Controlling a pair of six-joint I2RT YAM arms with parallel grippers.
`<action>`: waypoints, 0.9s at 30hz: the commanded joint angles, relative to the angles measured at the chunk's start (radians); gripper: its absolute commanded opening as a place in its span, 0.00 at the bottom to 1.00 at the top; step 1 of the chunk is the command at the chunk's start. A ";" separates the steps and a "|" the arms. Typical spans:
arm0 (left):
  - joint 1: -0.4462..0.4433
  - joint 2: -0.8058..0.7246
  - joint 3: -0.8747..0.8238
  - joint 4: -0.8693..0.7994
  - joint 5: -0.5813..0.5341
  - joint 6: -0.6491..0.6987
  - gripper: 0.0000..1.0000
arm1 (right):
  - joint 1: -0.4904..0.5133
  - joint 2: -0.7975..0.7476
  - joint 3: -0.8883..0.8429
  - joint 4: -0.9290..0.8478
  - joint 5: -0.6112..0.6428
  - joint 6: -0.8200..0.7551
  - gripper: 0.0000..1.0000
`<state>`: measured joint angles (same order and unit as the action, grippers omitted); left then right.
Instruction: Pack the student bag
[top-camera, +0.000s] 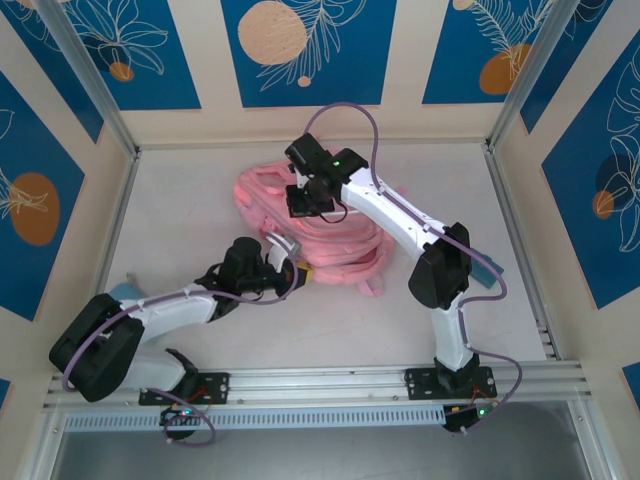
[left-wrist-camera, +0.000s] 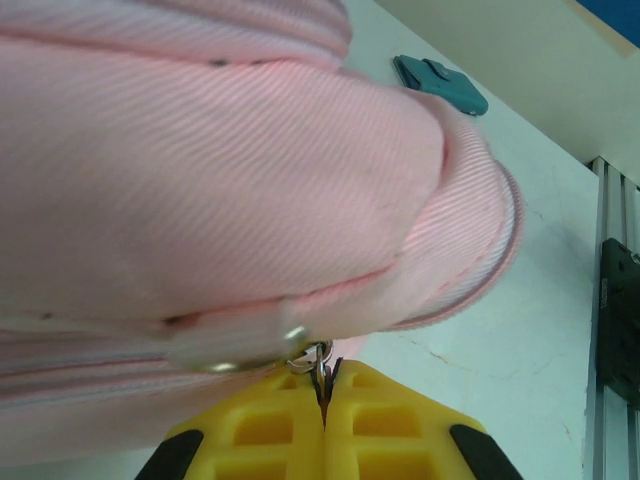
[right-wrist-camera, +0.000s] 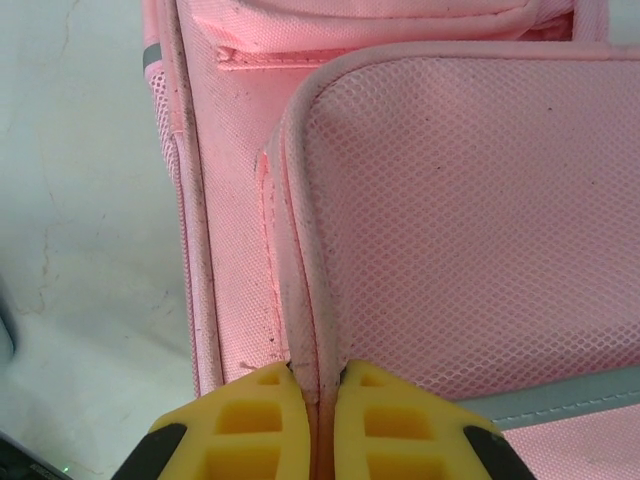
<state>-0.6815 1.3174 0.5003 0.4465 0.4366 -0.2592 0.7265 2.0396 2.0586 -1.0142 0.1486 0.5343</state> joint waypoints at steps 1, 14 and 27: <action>-0.036 -0.001 0.023 0.076 0.024 -0.027 0.00 | -0.021 -0.017 -0.016 0.176 -0.027 0.044 0.00; -0.036 -0.027 0.055 -0.188 -0.074 -0.102 0.00 | -0.116 -0.452 -0.547 0.253 -0.063 0.054 0.55; -0.036 -0.009 0.115 -0.306 -0.111 -0.139 0.00 | -0.049 -0.551 -0.872 0.307 -0.157 0.082 0.47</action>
<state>-0.7097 1.3167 0.5686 0.1463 0.3298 -0.3866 0.6559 1.4960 1.2076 -0.7612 0.0448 0.5854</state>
